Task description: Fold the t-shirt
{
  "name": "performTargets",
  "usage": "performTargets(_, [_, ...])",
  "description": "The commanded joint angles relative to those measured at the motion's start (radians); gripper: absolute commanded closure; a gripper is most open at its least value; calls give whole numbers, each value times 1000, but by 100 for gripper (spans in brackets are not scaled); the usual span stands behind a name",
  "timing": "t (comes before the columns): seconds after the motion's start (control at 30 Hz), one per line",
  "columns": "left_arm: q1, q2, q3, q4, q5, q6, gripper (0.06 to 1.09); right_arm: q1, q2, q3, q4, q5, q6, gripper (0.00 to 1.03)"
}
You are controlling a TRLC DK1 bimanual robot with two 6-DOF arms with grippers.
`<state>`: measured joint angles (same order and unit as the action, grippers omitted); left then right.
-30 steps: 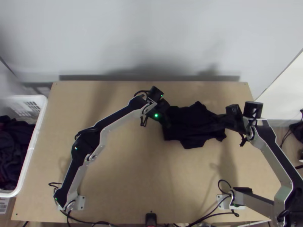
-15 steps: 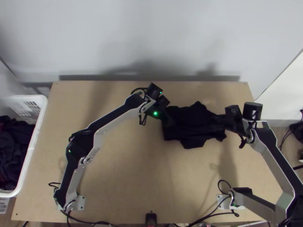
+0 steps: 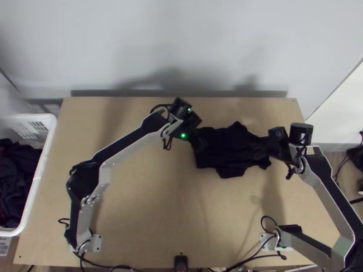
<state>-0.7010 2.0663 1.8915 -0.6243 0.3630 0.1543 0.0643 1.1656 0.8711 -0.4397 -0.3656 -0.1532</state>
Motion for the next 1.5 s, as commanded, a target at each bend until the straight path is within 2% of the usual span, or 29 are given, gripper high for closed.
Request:
performTargets(0.0, [-3, -123, -149, 57, -75, 31, 11, 28, -30, -21, -7, 5, 14, 10])
performTargets(0.1, [-5, -187, -235, 90, -122, 47, 11, 60, -46, -43, -7, 14, 21, 10])
performTargets(0.17, [-5, -239, -304, 135, -168, 56, 11, 101, -64, -66, -4, 70, 7, 10])
performTargets(0.33, [9, -327, -448, 207, -253, 71, 11, 295, -75, -138, 19, 267, -82, 10])
performTargets(0.43, [29, -377, -522, 250, -294, 71, 11, 443, -75, -181, 45, 424, -138, 10])
performTargets(0.6, [89, -449, -598, 279, -302, 73, 11, 684, -76, -285, 147, 735, -336, 5])
performTargets(0.73, [110, -509, -663, 308, -318, 87, 11, 782, -78, -356, 237, 861, -493, 4])
performTargets(0.8, [118, -534, -692, 316, -318, 85, 11, 799, -78, -371, 279, 876, -557, 4])
performTargets(0.93, [144, -583, -753, 334, -318, 83, 11, 825, -57, -366, 331, 881, -623, 4])
performTargets(1.2, [178, -653, -836, 359, -318, 82, 11, 908, 135, -331, 457, 881, -612, 4])
performTargets(1.47, [196, -667, -852, 362, -318, 80, 11, 911, 258, -265, 498, 881, -621, 4])
